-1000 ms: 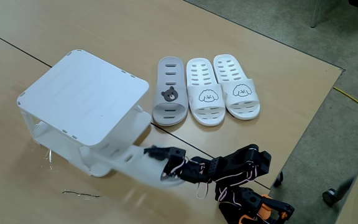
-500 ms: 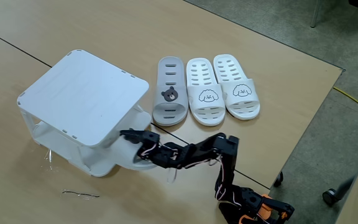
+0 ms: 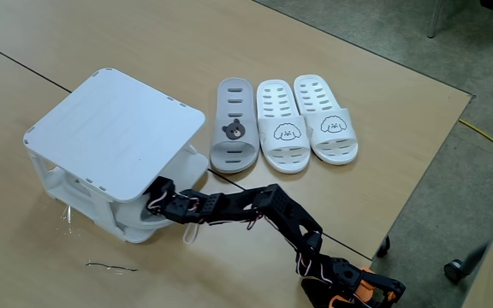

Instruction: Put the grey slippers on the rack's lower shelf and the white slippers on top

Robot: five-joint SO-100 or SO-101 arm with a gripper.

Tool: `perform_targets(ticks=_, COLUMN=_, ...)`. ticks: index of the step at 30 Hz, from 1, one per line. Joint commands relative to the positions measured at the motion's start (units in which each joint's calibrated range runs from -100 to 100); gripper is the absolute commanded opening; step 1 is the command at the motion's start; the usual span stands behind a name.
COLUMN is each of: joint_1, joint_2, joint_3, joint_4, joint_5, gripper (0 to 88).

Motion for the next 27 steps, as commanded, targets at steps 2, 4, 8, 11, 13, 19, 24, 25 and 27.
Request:
perform_targets(ticks=2, joint_1=-0.21, joint_2=4.35, joint_3=-22.58, joint_4=7.74, joint_5=0.37, gripper=0.7)
perform_targets(ticks=4, joint_1=-0.21, joint_2=7.88, joint_3=-29.26, joint_4=10.25, joint_5=0.37, gripper=0.7)
perform_targets(ticks=8, joint_1=-0.21, joint_2=13.86, joint_3=-36.20, joint_4=11.28, joint_5=0.37, gripper=3.1)
perform_targets(ticks=11, joint_1=-0.37, joint_2=13.94, joint_3=-33.68, joint_4=11.19, joint_5=0.37, gripper=21.6)
perform_targets(ticks=13, joint_1=-0.37, joint_2=12.85, joint_3=-31.87, joint_4=11.11, joint_5=0.37, gripper=26.3)
perform_targets(ticks=19, joint_1=-0.29, joint_2=-0.28, joint_3=-11.85, joint_4=10.85, joint_5=0.37, gripper=26.4)
perform_targets(ticks=24, joint_1=-0.29, joint_2=-10.63, joint_3=1.86, joint_4=10.59, joint_5=0.37, gripper=26.3)
perform_targets(ticks=25, joint_1=-0.29, joint_2=-11.64, joint_3=3.94, joint_4=10.50, joint_5=0.37, gripper=26.3)
perform_targets(ticks=27, joint_1=-0.29, joint_2=-13.15, joint_3=6.65, joint_4=10.42, joint_5=0.37, gripper=26.6)
